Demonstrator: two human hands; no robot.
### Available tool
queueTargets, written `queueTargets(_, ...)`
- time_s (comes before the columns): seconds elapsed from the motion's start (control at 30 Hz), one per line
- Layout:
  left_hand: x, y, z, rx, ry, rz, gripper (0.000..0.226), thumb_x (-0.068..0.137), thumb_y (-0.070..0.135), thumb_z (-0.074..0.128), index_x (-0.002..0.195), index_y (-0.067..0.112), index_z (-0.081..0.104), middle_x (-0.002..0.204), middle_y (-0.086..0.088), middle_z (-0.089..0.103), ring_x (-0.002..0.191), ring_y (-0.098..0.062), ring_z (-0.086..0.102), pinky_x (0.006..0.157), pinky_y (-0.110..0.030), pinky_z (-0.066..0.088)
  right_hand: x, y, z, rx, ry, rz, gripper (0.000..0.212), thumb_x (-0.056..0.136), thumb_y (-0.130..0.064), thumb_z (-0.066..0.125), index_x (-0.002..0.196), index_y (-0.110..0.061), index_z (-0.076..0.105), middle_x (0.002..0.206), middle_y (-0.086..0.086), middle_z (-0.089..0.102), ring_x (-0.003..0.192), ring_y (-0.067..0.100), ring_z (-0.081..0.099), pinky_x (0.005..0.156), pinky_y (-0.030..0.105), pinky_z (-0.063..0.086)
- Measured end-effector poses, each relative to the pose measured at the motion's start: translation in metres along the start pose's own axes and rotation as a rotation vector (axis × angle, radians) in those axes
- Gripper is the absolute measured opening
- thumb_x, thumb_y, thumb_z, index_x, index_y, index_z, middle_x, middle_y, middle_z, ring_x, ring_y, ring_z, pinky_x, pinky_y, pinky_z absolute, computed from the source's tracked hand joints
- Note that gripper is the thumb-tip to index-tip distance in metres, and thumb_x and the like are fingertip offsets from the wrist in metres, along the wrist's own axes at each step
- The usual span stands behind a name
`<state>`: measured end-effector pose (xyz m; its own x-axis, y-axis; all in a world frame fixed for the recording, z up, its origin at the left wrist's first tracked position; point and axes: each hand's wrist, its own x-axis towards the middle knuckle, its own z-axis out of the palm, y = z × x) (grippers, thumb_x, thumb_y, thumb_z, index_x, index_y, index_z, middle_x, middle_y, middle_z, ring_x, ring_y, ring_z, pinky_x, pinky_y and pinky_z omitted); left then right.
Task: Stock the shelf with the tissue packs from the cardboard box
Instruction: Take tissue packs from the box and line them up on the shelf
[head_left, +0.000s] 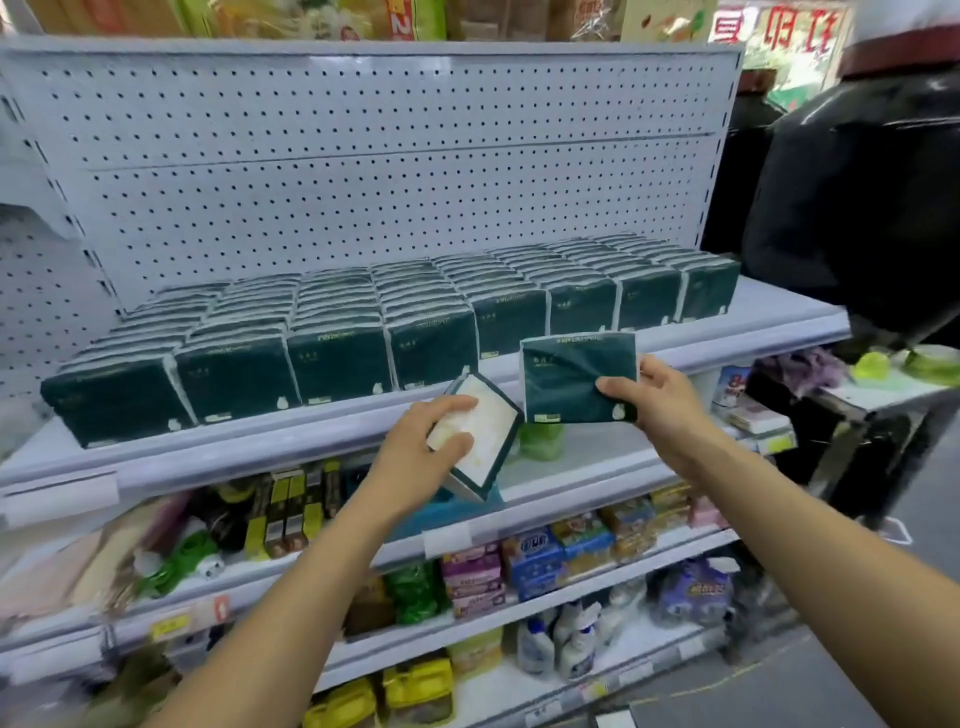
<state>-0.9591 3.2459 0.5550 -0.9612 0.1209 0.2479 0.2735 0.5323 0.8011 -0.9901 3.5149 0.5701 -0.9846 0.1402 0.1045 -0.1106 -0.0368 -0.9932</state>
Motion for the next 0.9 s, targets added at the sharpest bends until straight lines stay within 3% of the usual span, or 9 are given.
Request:
queueTargets(0.1, 0.025, 0.001, -0.006, -0.056, -0.032, -0.029, 0.053, 0.095, 0.019, 0.061, 0.137, 0.047, 0.043, 0.134, 0.01, 0.049, 0.108, -0.01, 0.056, 0.082, -0.029, 0.054, 0.039, -0.012, 0.013, -0.071, 0.009, -0.089, 0.026, 0.084, -0.005, 0.071, 0.106, -0.006, 0.058, 0.099, 0.005, 0.073, 0.087, 0.013, 0.07, 0.073, 0.023, 0.055)
queueTargets(0.2, 0.037, 0.0, -0.008, -0.116, -0.045, -0.1, 0.068, 0.094, 0.021, 0.064, 0.145, 0.046, 0.028, 0.126, 0.011, 0.045, 0.092, 0.003, 0.06, 0.065, -0.018, 0.054, 0.067, -0.014, 0.027, -0.175, -0.014, -0.14, 0.033, 0.086, -0.011, 0.072, 0.112, -0.008, 0.051, 0.099, 0.003, 0.07, 0.082, 0.009, 0.068, 0.057, 0.011, 0.048)
queueTargets(0.33, 0.044, -0.007, -0.009, -0.112, 0.012, -0.144, 0.061, 0.09, 0.025, 0.069, 0.14, 0.04, 0.038, 0.124, 0.009, 0.053, 0.096, 0.002, 0.06, 0.073, -0.02, 0.05, 0.101, -0.008, 0.037, -0.273, -0.048, -0.157, 0.035, 0.087, -0.017, 0.071, 0.114, -0.011, 0.049, 0.103, 0.007, 0.067, 0.089, 0.018, 0.066, 0.063, 0.016, 0.047)
queueTargets(0.47, 0.045, -0.009, -0.007, -0.145, 0.034, -0.193, 0.053, 0.09, 0.024, 0.07, 0.134, 0.038, 0.045, 0.121, 0.01, 0.058, 0.098, -0.001, 0.062, 0.078, -0.024, 0.054, 0.12, -0.001, 0.041, -0.379, -0.083, -0.182, 0.018, 0.09, -0.019, 0.068, 0.098, -0.009, 0.057, 0.083, 0.003, 0.064, 0.065, 0.002, 0.06, 0.061, 0.017, 0.045)
queueTargets(0.57, 0.048, -0.005, -0.004, -0.159, 0.062, -0.209, 0.052, 0.089, 0.022, 0.071, 0.133, 0.037, 0.047, 0.111, 0.019, 0.058, 0.095, -0.005, 0.064, 0.078, -0.027, 0.057, 0.131, 0.003, 0.042, -0.491, -0.074, -0.212, 0.017, 0.088, -0.022, 0.07, 0.087, -0.008, 0.059, 0.071, 0.004, 0.058, 0.049, -0.005, 0.053, 0.055, 0.018, 0.042)
queueTargets(0.63, 0.05, -0.002, -0.001, -0.163, 0.083, -0.222, 0.052, 0.089, 0.022, 0.071, 0.133, 0.037, 0.047, 0.109, 0.021, 0.057, 0.096, -0.005, 0.064, 0.077, -0.026, 0.056, 0.138, 0.006, 0.043, -0.521, -0.08, -0.198, 0.022, 0.087, -0.023, 0.071, 0.094, -0.007, 0.058, 0.076, 0.003, 0.055, 0.057, -0.003, 0.055, 0.059, 0.023, 0.041)
queueTargets(0.77, 0.053, 0.004, 0.004, -0.174, 0.129, -0.232, 0.051, 0.088, 0.024, 0.073, 0.132, 0.035, 0.049, 0.115, 0.015, 0.062, 0.098, -0.003, 0.063, 0.081, -0.027, 0.055, 0.148, 0.014, 0.042, -0.495, -0.074, -0.153, 0.036, 0.084, -0.021, 0.075, 0.108, -0.012, 0.05, 0.087, 0.001, 0.055, 0.082, 0.017, 0.055, 0.079, 0.032, 0.048)
queueTargets(0.9, 0.054, 0.01, 0.008, -0.178, 0.159, -0.237, 0.051, 0.087, 0.024, 0.073, 0.131, 0.035, 0.051, 0.115, 0.017, 0.062, 0.097, 0.0, 0.062, 0.073, -0.019, 0.051, 0.148, 0.015, 0.032, -0.518, -0.114, -0.196, 0.034, 0.087, -0.016, 0.07, 0.115, -0.011, 0.05, 0.098, 0.002, 0.056, 0.093, 0.023, 0.059, 0.082, 0.033, 0.049)
